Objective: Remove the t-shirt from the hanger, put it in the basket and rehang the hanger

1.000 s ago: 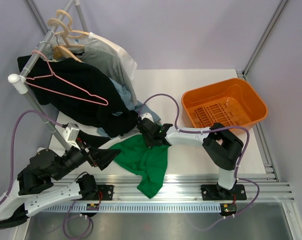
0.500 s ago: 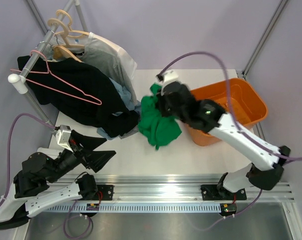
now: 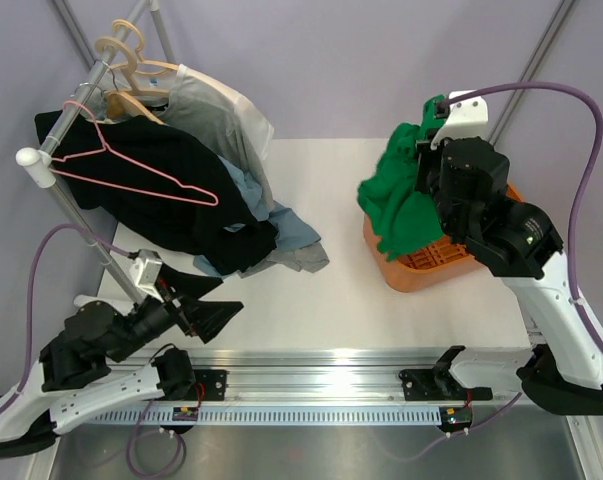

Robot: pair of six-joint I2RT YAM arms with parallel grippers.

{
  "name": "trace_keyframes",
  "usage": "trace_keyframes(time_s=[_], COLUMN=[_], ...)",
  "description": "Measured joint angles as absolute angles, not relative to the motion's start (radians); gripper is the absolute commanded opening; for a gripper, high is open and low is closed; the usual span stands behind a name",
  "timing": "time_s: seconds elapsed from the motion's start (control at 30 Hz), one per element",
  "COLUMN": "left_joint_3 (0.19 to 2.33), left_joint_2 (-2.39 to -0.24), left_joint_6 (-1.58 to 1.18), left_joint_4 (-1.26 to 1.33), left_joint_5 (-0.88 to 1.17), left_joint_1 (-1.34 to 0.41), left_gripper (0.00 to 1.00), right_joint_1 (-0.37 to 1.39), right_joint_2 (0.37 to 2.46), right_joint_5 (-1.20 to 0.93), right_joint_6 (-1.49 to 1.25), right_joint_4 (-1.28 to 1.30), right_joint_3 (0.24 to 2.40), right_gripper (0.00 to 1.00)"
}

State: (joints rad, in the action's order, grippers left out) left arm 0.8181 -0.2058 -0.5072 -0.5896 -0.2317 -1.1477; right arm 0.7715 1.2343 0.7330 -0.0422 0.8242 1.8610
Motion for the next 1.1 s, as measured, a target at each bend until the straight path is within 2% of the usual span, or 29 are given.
trace_keyframes(time_s=[0.27,0.43,0.63,0.93,1.1], left_joint_3=[0.758,0.743,0.739,0.704,0.698], left_joint_2=[-0.284,-0.333,-0.381,-0.401,-0.436], left_joint_6=[-0.521,-0.521,-0.526,-0.537,-0.540], left_joint_4=[-0.547,-0.513,-0.494,-0.458,-0.436], left_joint_5=[-0.225,-0.224,-0.244,-0.337,-0.369], left_joint_1=[-1.148,-1.148,-1.147,-1.148,-1.147], left_gripper=[0.99,0.99,0.99,0.99,0.99], right_joint_1=[0.567,0.516,0.463,0.269,0.245], right_joint_2=[1.139,1.094,1.099,1.216,1.229], right_joint_5=[0.797,0.836,0.888,0.889,0.871], right_joint_6=[-0.019,-0.064,-0.113,-0.308,-0.380], right_joint_4=[0.702,0.631,0.508,0.513,0.522], right_joint_3=[1.579,1.459,1.339,1.243,1.180], right_gripper=[0.00,0.00,0.00,0.00,0.14])
